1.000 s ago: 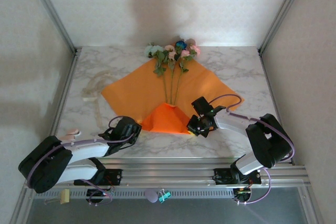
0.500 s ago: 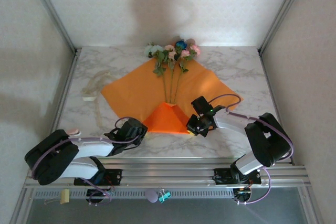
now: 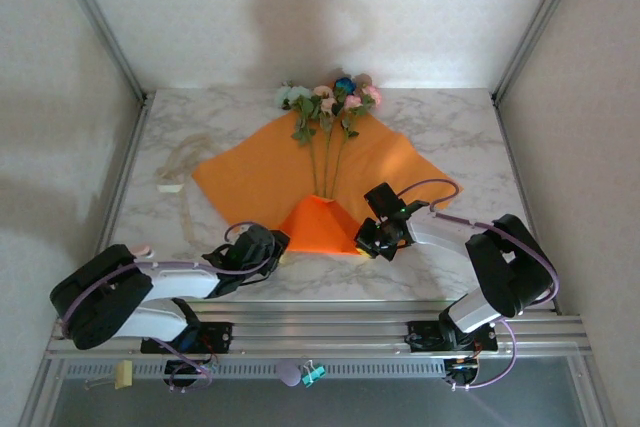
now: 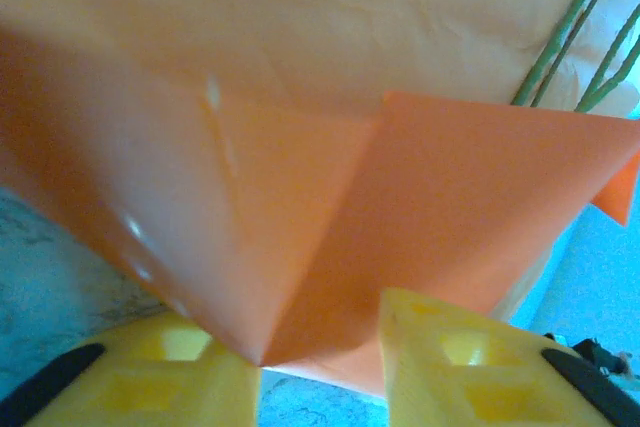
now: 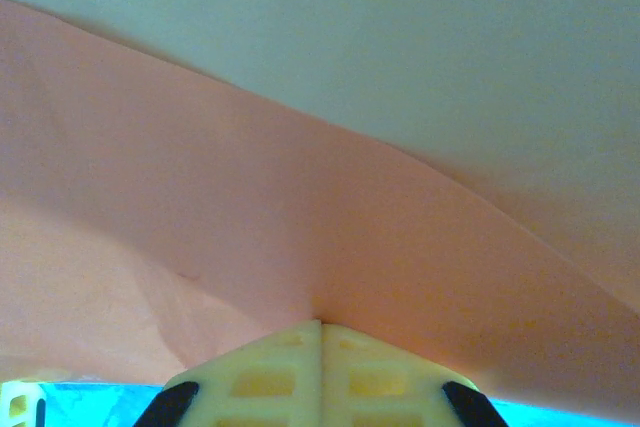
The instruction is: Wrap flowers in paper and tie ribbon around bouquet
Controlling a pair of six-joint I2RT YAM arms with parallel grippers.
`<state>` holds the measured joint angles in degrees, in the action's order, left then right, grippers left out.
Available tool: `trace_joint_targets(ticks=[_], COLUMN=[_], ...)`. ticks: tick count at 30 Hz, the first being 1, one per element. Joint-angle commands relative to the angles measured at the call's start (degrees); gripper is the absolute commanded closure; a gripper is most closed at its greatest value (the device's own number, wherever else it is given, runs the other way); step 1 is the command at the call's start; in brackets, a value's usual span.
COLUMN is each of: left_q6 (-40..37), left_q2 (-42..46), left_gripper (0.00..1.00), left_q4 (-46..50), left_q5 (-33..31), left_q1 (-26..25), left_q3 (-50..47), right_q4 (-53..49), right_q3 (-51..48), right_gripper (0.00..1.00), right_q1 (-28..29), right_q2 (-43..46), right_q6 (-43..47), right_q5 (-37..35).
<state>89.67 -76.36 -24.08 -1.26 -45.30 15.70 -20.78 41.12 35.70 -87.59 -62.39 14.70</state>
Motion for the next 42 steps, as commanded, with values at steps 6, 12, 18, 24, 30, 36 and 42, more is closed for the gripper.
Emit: trace_joint_targets(ticks=[6,12,18,24,30,36,42], left_q6=[-0.6,-2.0,-10.8,-27.9,-39.7,-42.5,-37.9], left_q2=[1.9,6.8,17.1,25.6,14.7,2.7,3.6], left_gripper=[1.00,0.54,0.39,0.37,0.37,0.37,0.37], left_q4=[4.1,9.8,18.8,41.1,42.4,37.5,37.3], left_q5=[-2.6,-1.3,3.9,6.6,16.9,24.9,25.2], left_q1=[-0.8,-0.1,12.1,32.4,49.4,53.1,42.1], left_q3=[0.8,-0.2,-1.8,8.9,14.7,19.4,17.3], right_q4=[-3.0,-4.6,-11.1,-15.7,-8.4,-11.0,-8.4], right_q3=[-2.0,-1.3,7.9,18.3,25.8,31.4,26.5], right_gripper=[0.97,0.92,0.64,0.71,0.81,0.88,0.92], right_q1=[-0.4,-0.5,2.1,8.2,11.5,10.8,8.3], right_q2=[-2.7,-1.6,0.4,-1.6,-13.4,-22.1,-25.3], right_q6=[-0.5,0.9,8.9,13.1,10.5,9.0,4.7], right_q5=[-3.6,-4.8,-6.7,-5.9,0.2,-3.6,-1.3])
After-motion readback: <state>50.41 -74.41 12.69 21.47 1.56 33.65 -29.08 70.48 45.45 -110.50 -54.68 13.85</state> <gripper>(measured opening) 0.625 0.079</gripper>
